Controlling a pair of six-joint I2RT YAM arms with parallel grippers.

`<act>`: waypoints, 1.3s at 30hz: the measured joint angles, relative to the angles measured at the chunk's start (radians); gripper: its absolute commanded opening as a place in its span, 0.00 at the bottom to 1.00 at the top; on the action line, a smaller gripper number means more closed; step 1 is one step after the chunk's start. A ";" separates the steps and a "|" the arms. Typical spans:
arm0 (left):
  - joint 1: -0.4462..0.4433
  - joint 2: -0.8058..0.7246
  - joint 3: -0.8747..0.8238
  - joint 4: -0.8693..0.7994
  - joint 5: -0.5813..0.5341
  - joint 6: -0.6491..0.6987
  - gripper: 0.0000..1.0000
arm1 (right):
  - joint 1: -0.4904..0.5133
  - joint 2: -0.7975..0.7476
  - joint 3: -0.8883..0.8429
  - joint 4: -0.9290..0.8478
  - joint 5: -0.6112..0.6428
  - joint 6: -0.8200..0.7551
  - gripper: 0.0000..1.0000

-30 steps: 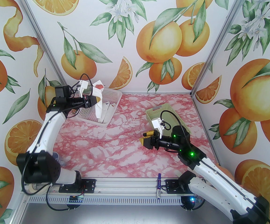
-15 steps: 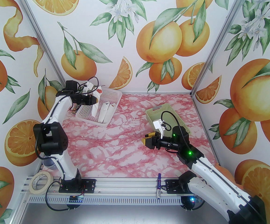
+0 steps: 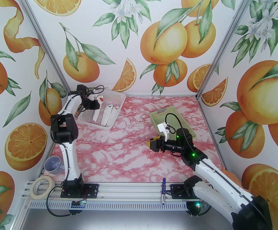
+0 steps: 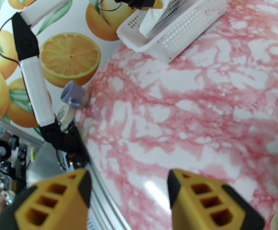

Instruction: Place the utensils on the paper napkin and roll it up

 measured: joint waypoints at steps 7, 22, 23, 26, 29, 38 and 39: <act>-0.016 0.061 0.025 -0.022 -0.040 -0.015 0.00 | -0.006 0.016 -0.001 0.021 0.000 0.002 0.58; -0.032 0.116 0.034 -0.069 -0.049 -0.023 0.00 | -0.014 0.081 -0.019 0.071 -0.008 0.017 0.55; -0.032 0.116 0.034 -0.070 -0.048 -0.023 0.05 | -0.014 0.084 -0.020 0.076 -0.009 0.020 0.55; -0.033 0.117 0.034 -0.074 -0.048 -0.023 0.16 | -0.014 0.087 -0.023 0.090 -0.016 0.021 0.55; -0.032 0.122 0.037 -0.076 -0.050 -0.023 0.23 | -0.014 0.087 -0.025 0.093 -0.016 0.021 0.55; -0.031 0.122 0.037 -0.093 -0.064 -0.016 0.33 | -0.014 0.109 -0.026 0.100 -0.018 0.023 0.55; -0.031 0.122 0.037 -0.095 -0.064 -0.015 0.33 | -0.014 0.113 -0.026 0.100 -0.019 0.024 0.55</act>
